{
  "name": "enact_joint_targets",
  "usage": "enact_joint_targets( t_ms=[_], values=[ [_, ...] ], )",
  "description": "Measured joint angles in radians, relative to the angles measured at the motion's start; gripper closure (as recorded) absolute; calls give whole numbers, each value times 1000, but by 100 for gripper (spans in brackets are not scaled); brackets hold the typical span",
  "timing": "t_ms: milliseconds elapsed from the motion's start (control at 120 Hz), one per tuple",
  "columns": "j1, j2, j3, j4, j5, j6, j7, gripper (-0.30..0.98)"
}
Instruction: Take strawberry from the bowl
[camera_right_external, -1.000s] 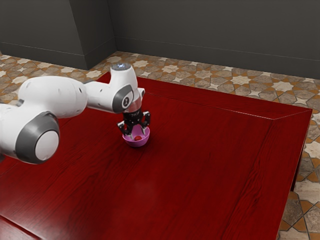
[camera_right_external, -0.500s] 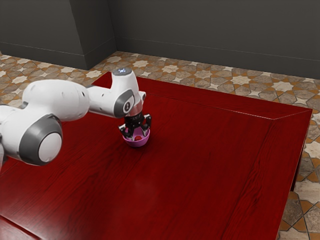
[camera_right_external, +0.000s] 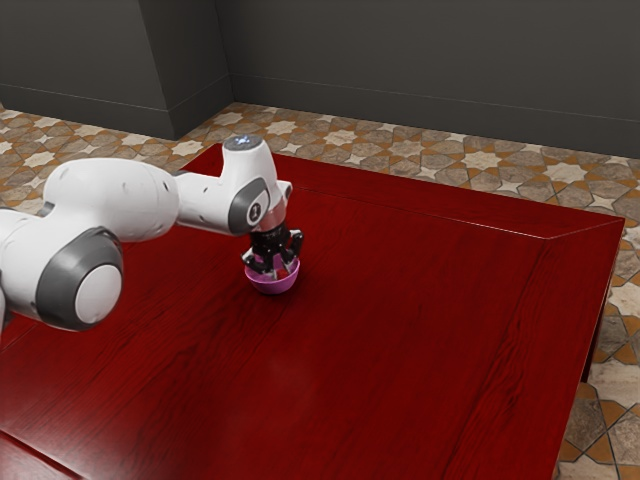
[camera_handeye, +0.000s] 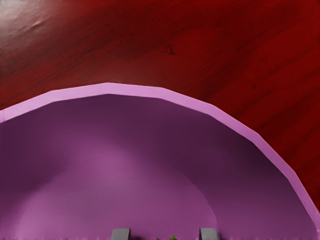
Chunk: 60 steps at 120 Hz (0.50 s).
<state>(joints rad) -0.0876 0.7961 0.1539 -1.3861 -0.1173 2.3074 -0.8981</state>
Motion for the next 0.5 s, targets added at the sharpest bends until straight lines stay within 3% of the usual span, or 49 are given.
enact_joint_targets(
  t_ms=[225,333,500],
  values=[
    [-24,-106,1,-71,3,-2,-11,69],
    [-92,-174,1,-110,7,-3,-17,70],
    [-210,-168,-2,-112,9,-4,-27,70]
  ],
)
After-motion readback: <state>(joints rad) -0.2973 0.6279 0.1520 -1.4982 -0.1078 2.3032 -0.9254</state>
